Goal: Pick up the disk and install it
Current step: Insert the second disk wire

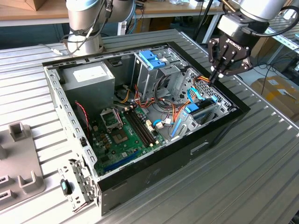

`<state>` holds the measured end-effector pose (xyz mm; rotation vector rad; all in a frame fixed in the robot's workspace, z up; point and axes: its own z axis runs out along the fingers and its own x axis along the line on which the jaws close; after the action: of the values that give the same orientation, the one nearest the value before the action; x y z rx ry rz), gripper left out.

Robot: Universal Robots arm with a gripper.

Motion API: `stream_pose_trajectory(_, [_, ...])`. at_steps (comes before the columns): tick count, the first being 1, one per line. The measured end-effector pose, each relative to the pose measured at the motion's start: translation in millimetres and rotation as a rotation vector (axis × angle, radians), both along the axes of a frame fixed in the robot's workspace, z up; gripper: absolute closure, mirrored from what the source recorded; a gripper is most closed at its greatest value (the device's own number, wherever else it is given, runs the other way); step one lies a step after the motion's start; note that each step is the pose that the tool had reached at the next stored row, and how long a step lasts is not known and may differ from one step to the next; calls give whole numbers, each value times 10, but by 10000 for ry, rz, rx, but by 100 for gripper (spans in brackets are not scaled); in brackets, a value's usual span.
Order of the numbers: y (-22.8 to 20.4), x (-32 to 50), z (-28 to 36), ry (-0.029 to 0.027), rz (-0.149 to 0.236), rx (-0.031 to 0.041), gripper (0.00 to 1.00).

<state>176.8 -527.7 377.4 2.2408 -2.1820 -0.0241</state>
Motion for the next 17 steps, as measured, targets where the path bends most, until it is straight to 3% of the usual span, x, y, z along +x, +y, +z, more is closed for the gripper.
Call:
stream_pose_trajectory(2, [0, 0, -2, 0, -425, -1, 84])
stream_pose_trajectory(3, [0, 0, -4, 0, -823, -1, 84])
stream_pose_trajectory(5, [0, 0, -6, 0, -1153, -1, 84])
stream_pose_trajectory(17, [-12, 0, -6, 0, -1174, 0, 84])
